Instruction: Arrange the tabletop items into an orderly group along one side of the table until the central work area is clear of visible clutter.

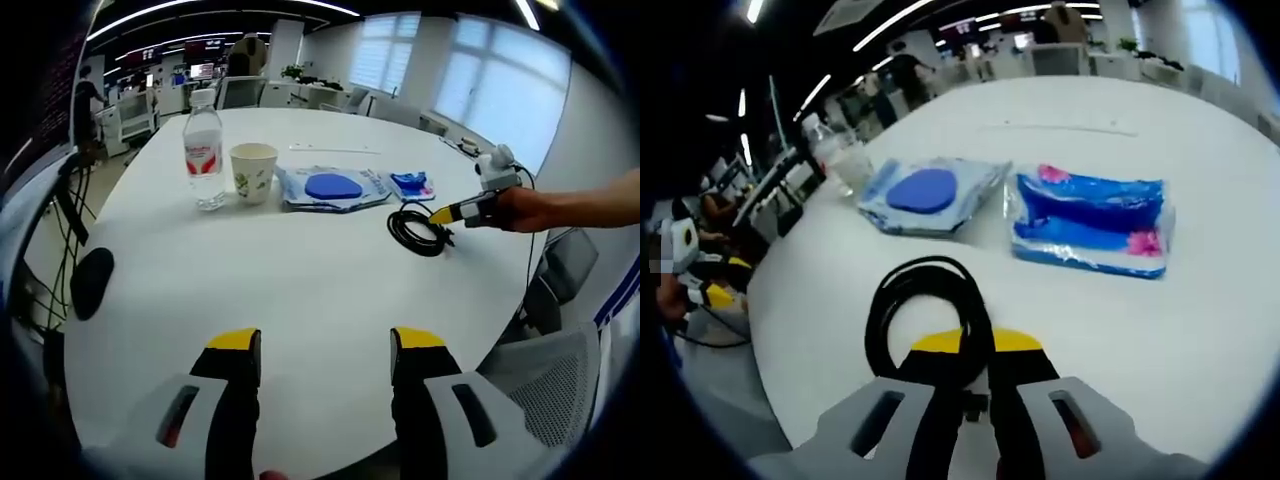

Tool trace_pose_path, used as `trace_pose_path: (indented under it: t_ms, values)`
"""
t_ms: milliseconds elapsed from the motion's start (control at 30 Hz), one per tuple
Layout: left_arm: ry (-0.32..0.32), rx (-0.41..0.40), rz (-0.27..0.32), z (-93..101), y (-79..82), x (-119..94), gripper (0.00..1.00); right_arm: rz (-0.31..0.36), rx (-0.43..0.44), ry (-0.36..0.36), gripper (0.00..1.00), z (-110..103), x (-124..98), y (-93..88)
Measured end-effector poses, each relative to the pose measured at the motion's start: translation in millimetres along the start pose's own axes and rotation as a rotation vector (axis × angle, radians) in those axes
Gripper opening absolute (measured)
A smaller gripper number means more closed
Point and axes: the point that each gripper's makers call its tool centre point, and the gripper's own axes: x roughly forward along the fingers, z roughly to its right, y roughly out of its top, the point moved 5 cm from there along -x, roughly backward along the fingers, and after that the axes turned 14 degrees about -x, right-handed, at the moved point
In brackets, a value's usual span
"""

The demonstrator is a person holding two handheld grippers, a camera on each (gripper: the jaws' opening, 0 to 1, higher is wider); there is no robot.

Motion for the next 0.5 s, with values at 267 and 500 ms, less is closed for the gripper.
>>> trace_pose_path:
  t_ms: [267, 500]
  values:
    - [0.002, -0.004, 0.008, -1.6, -0.3, -2.4, 0.51, 0.011, 0.011, -0.038, 0.0, 8.1, -1.1, 5.0]
    - [0.005, -0.007, 0.008, -4.7, -2.2, -5.6, 0.51, 0.008, 0.015, -0.05, 0.0, 14.9, 0.2, 7.9]
